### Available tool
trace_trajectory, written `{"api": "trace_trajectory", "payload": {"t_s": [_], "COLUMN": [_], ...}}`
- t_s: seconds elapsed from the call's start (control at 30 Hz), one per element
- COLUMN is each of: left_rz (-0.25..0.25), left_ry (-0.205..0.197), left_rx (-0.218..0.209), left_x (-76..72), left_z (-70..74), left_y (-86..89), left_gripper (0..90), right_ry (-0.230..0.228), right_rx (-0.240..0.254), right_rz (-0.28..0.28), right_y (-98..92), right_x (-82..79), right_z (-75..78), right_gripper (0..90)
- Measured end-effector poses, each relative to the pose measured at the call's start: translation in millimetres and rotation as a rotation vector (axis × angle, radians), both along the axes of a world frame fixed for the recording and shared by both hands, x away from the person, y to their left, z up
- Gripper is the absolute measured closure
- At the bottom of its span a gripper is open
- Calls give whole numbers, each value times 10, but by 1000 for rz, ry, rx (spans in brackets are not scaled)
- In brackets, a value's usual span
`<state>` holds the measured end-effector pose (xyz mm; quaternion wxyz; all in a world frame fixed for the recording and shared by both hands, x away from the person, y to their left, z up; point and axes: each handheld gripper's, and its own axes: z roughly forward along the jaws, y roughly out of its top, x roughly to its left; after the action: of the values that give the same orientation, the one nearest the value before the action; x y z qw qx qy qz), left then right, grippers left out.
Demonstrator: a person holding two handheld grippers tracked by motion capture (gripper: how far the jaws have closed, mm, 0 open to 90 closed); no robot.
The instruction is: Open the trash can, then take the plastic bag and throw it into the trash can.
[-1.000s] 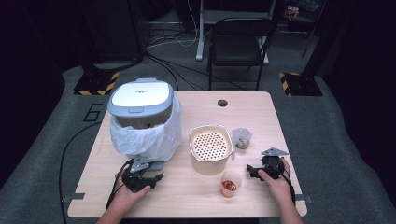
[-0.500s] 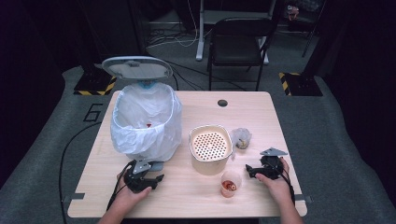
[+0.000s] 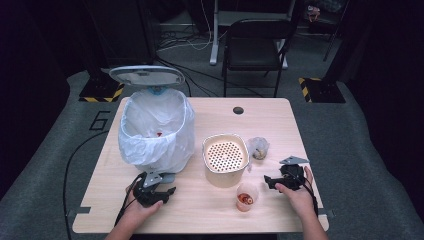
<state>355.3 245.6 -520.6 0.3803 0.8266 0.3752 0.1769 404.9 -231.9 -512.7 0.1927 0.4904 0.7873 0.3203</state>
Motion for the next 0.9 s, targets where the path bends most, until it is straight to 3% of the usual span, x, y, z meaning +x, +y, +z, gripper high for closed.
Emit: {"api": "trace_trajectory", "payload": {"t_s": [0.2,0.33,0.7,0.83,0.9], "left_rz": [5,1,2,3,3], "left_ry": [5,8,6,4,5], "left_rx": [-16,-3,-4,-1,0], "left_x": [5,-1,2,0,1], "left_z": [0,4,4,2,3], "left_y": [7,0,-1,-5,-5], "left_gripper": [325,325,325,325,325], "right_ry": [-19,-34,-51,-39,-36], "right_rx": [5,-4,35,43,44], "right_rz": [22,37,41,53,45], "right_y": [-7,-2,6,52,89], "right_x": [65,166,407,503,535], "right_z": [194,323,599,641,652], "right_gripper": [79,88,70,151,150]}}
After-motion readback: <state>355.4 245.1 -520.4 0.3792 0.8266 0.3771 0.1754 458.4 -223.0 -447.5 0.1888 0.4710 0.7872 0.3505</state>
